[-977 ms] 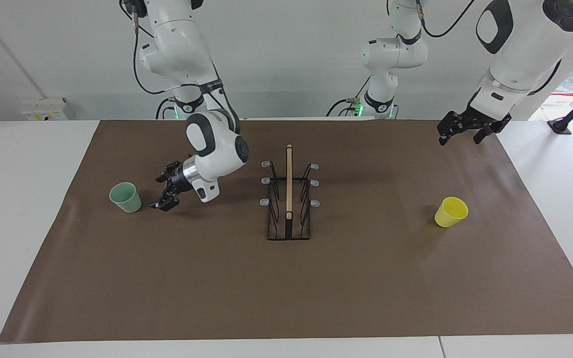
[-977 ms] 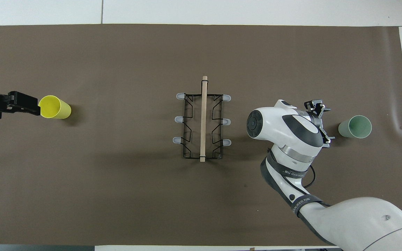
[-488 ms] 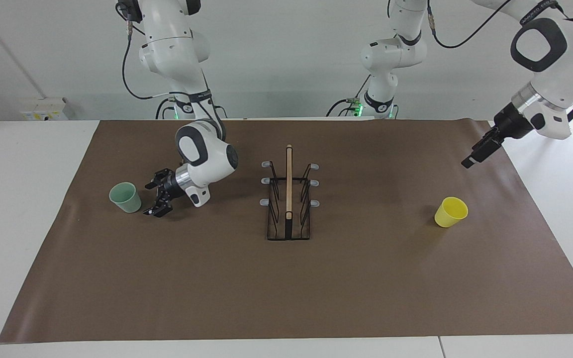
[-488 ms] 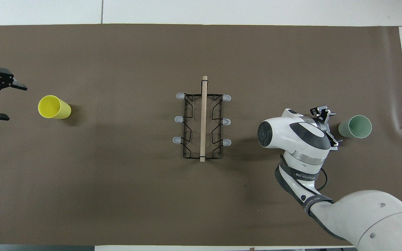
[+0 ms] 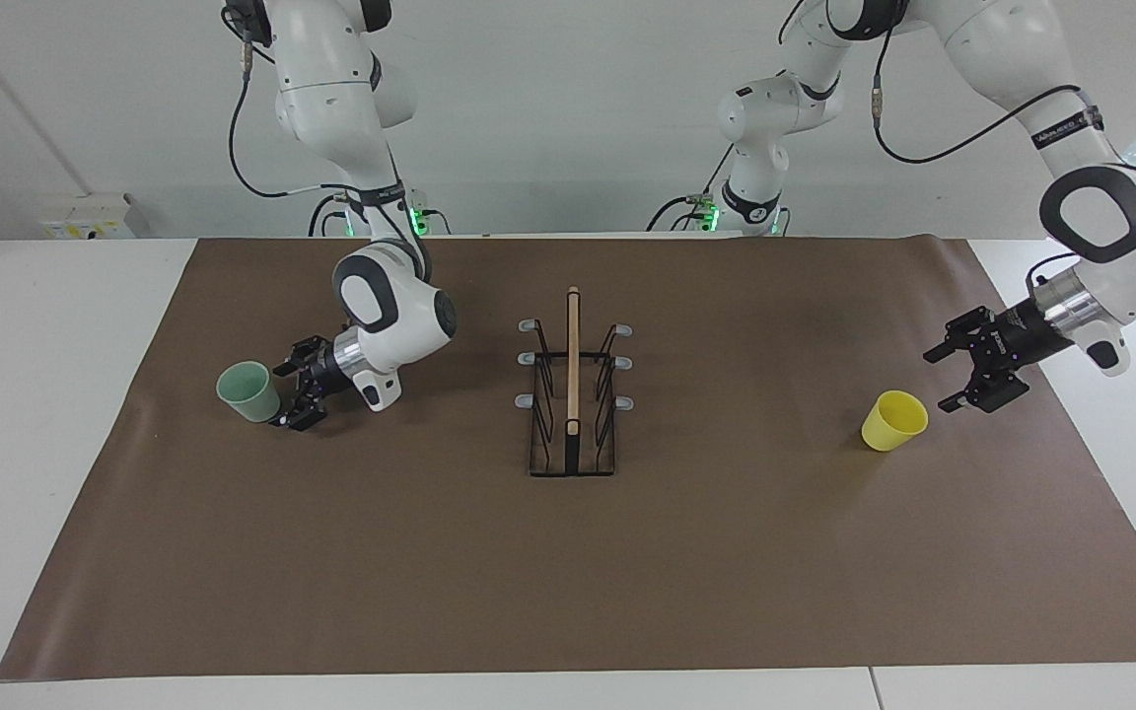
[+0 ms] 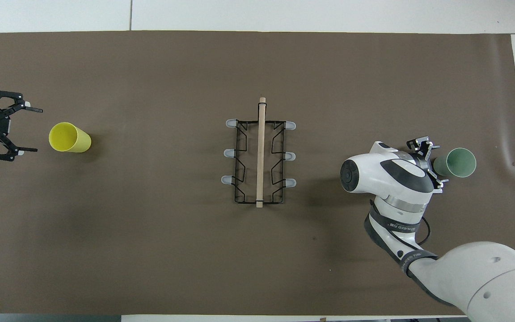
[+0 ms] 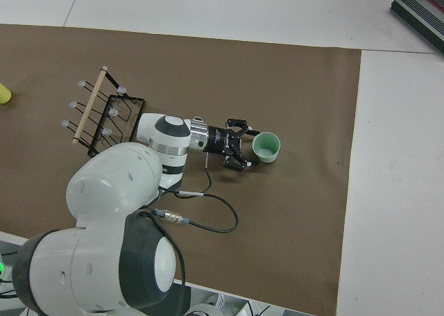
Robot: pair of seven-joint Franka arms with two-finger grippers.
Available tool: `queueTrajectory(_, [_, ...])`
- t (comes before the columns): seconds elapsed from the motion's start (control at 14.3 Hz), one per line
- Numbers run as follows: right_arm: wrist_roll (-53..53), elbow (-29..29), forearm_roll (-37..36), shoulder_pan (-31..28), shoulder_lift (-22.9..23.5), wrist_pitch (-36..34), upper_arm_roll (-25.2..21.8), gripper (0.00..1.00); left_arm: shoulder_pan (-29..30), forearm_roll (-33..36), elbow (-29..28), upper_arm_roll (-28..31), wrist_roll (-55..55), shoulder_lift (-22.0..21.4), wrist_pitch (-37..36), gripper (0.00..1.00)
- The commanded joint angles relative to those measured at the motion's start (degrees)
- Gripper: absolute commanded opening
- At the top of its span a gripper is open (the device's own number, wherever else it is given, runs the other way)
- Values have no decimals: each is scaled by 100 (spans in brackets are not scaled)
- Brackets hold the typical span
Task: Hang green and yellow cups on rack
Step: 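Move the right gripper to the green cup while the left gripper opens, then grasp the yellow cup with the left gripper while the right grasps green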
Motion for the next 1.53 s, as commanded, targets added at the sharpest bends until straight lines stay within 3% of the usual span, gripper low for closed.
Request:
queueTrajectory(0.0, [143, -177, -272, -154, -100, 174, 41, 100, 389, -516, 105, -30, -191, 433, 46, 100])
queueTrajectory(0.14, [143, -204, -368, -233, -100, 165, 41, 100, 618, -841, -174, -30, -173, 574, 412, 100])
queueTrajectory(0.42, [143, -282, -465, -303, -118, 147, 41, 100, 610, -1482, -1405, -48, -94, 311, 1309, 100])
queueTrajectory(0.77, [143, -318, -676, -470, -118, 174, 41, 100, 417, -2257, -1722, -57, -85, 214, 1522, 100])
queueTrajectory(0.84, [143, -318, -676, -470, -118, 165, 41, 94, 365, -2432, -1767, -65, -76, 214, 1627, 100])
queueTrajectory(0.91, [143, -318, -685, -462, -126, 121, 41, 68, 251, -2564, -1802, -65, -76, 214, 1750, 100])
queueTrajectory(0.98, [143, -309, -694, -418, -126, 104, 41, 34, 111, -2627, -1820, -65, -76, 214, 1864, 100])
queueTrajectory(1.12, [143, -300, -816, -391, -135, 42, 41, 3, 22, -2697, -1899, -65, -76, 214, 2023, 100])
queueTrajectory(1.33, [143, -134, -913, -356, -127, -90, 41, 0, -57, -2768, -1890, -65, 11, 214, 2032, 97])
queueTrajectory(1.4, [135, 6, -905, -347, -109, -142, 41, 0, -58, -2776, -1864, -65, 29, 214, 2032, 17])
queueTrajectory(1.47, [126, 190, -853, -356, -100, -212, 41, 0, -84, -2777, -1820, -74, 73, 197, 2076, 0])
